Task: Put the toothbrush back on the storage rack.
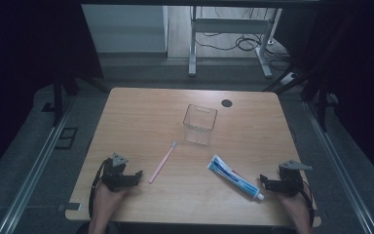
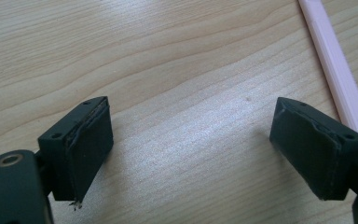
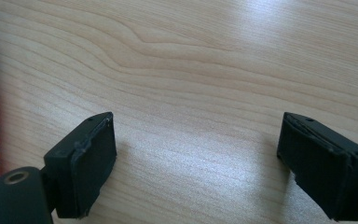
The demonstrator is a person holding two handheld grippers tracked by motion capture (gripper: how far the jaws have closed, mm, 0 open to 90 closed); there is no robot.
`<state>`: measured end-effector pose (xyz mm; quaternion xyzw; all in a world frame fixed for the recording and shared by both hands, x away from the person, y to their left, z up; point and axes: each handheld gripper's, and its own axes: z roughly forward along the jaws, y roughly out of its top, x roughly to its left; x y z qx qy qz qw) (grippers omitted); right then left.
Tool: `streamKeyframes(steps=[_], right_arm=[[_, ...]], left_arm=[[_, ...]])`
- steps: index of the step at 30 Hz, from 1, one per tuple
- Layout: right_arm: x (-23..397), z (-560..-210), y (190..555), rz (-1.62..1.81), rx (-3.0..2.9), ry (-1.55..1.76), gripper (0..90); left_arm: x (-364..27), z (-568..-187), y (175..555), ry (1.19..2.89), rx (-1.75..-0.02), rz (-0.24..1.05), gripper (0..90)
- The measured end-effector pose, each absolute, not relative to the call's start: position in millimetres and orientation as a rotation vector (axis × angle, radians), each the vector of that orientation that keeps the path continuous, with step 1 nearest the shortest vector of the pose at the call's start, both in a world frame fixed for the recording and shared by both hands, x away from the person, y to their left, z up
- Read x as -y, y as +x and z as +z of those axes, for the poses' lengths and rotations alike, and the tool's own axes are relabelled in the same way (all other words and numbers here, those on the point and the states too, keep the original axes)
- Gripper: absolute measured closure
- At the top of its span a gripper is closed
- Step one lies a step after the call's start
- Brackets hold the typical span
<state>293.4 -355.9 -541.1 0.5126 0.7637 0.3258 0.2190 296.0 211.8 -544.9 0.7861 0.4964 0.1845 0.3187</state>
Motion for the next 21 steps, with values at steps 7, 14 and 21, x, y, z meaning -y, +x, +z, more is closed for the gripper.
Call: streamKeyframes(steps=[7, 14, 21], right_arm=[[355.9, -541.1, 293.5, 0.902, -2.114, 1.417, 11.4], [355.9, -541.1, 293.4, 0.902, -2.114, 1.417, 11.5], [355.9, -541.1, 293.4, 0.902, -2.114, 1.417, 11.5]], left_arm=[[-211.9, -544.9, 296.0, 2.067, -1.306, 0.487, 13.3], [-211.9, -544.9, 296.0, 2.069, -1.303, 0.485, 13.0], [-212.9, -544.6, 295.6, 2.069, -1.299, 0.485, 14.4]])
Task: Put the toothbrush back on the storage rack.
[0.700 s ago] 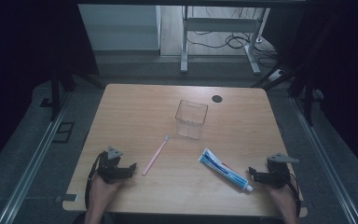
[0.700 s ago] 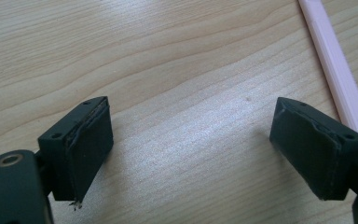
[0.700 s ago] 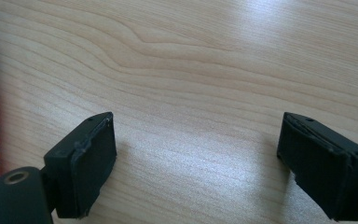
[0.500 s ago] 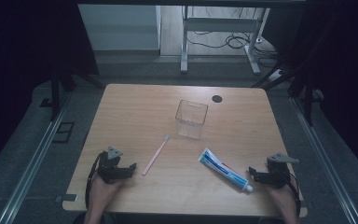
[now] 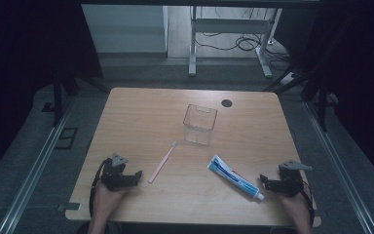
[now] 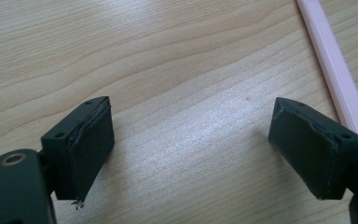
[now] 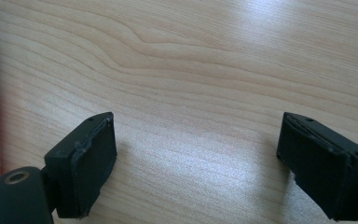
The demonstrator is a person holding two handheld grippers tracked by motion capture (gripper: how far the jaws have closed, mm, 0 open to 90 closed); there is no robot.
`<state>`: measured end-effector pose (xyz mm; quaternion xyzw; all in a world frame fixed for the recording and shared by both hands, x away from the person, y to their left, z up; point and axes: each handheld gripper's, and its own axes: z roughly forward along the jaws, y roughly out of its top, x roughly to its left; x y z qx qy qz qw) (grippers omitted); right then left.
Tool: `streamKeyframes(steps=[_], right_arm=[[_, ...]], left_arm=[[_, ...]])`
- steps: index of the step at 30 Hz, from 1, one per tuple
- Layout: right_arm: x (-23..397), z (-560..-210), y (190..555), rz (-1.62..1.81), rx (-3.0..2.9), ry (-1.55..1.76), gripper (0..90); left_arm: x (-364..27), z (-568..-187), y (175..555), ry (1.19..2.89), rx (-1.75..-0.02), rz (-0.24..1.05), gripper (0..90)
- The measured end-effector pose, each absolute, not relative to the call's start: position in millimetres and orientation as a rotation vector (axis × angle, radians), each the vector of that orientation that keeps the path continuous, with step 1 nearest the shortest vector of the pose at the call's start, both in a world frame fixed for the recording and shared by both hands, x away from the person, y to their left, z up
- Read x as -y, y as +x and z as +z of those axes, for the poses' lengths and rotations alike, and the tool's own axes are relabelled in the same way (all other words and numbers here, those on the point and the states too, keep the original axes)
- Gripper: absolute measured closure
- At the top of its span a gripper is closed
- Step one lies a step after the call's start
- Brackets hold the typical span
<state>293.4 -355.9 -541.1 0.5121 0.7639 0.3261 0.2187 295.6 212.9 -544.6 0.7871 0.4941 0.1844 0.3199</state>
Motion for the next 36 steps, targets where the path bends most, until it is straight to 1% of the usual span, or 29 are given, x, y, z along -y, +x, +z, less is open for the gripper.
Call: streamKeyframes(steps=[9, 22, 32, 33, 36], right_arm=[[356, -541, 293, 0.903, -2.114, 1.417, 11.5], [356, -541, 293, 0.903, -2.113, 1.418, 11.5], [356, -541, 293, 0.903, -2.115, 1.416, 11.5], [356, -541, 293, 0.903, -2.115, 1.416, 11.5], [356, -541, 293, 0.903, -2.115, 1.416, 11.5]], left_arm=[[-212, -541, 295, 2.085, -1.298, 0.455, 20.3], [-202, -529, 297, 2.147, -1.238, 0.423, 24.3], [-191, -517, 310, 2.221, -1.221, 0.379, 25.3], [-190, -515, 313, 2.244, -1.216, 0.361, 27.6], [-186, -513, 319, 2.278, -1.211, 0.334, 28.2]])
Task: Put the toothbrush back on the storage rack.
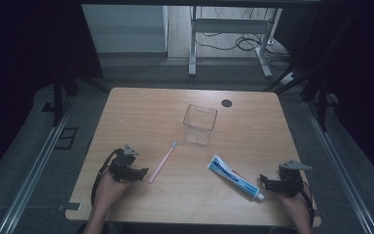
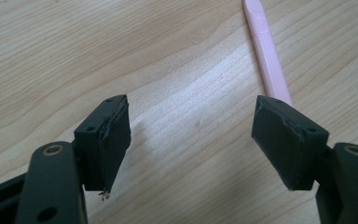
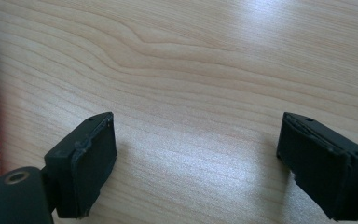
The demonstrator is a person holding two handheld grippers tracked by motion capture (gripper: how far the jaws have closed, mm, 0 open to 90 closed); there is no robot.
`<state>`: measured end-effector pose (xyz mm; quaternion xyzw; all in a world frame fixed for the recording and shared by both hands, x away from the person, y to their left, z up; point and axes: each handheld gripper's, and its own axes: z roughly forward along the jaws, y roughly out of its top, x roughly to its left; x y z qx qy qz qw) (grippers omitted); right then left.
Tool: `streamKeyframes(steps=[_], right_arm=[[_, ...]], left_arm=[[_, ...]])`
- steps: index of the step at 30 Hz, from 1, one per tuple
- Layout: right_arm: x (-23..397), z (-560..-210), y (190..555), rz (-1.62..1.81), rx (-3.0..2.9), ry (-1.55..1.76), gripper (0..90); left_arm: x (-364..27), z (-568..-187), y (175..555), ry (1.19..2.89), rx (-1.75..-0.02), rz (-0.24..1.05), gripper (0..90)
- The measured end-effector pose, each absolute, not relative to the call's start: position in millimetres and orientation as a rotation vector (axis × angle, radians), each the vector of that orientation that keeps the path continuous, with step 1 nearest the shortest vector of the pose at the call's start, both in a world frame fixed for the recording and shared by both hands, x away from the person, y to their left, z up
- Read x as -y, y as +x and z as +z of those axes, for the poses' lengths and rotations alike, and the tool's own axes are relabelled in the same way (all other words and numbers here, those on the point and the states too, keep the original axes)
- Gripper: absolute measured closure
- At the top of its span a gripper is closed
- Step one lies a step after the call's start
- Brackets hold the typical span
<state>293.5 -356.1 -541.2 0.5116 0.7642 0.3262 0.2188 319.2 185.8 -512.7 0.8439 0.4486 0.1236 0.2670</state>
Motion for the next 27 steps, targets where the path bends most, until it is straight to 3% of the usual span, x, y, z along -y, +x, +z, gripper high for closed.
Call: streamKeyframes(steps=[27], right_arm=[[356, -541, 294, 0.903, -2.115, 1.415, 11.4]], left_arm=[[-128, -489, 380, 2.507, -1.216, 0.082, 44.6]])
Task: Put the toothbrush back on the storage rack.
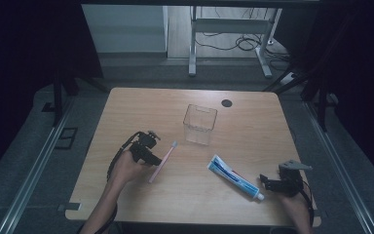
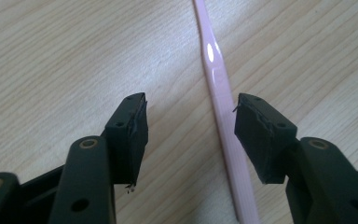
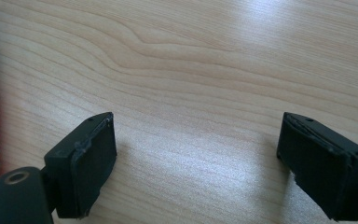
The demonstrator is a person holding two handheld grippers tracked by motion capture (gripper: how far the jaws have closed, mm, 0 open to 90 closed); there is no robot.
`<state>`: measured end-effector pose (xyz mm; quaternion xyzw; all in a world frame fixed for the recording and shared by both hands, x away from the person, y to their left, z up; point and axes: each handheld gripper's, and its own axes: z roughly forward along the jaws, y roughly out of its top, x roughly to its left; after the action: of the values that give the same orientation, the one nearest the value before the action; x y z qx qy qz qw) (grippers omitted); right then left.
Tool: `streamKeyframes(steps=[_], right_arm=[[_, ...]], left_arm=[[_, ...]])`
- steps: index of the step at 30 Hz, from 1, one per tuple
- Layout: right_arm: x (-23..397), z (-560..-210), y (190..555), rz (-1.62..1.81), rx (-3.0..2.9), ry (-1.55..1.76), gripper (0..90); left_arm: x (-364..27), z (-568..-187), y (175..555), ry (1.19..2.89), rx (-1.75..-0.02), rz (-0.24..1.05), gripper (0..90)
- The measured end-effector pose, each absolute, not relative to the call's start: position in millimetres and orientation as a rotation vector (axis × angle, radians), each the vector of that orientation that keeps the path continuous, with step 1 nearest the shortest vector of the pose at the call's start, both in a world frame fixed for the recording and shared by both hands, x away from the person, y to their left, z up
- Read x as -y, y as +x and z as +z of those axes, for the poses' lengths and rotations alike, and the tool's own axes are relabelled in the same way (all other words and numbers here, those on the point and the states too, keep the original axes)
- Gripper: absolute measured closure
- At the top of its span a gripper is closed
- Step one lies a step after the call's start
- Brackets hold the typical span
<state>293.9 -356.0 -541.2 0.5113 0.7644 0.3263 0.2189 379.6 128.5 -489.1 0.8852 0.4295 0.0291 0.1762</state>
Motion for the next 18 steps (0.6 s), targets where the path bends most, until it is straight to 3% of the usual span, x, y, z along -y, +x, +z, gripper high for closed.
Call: streamKeyframes(steps=[18], right_arm=[[356, -541, 295, 0.905, -2.116, 1.414, 11.4]], left_arm=[[-96, -496, 406, 2.638, -1.257, -0.023, 61.6]])
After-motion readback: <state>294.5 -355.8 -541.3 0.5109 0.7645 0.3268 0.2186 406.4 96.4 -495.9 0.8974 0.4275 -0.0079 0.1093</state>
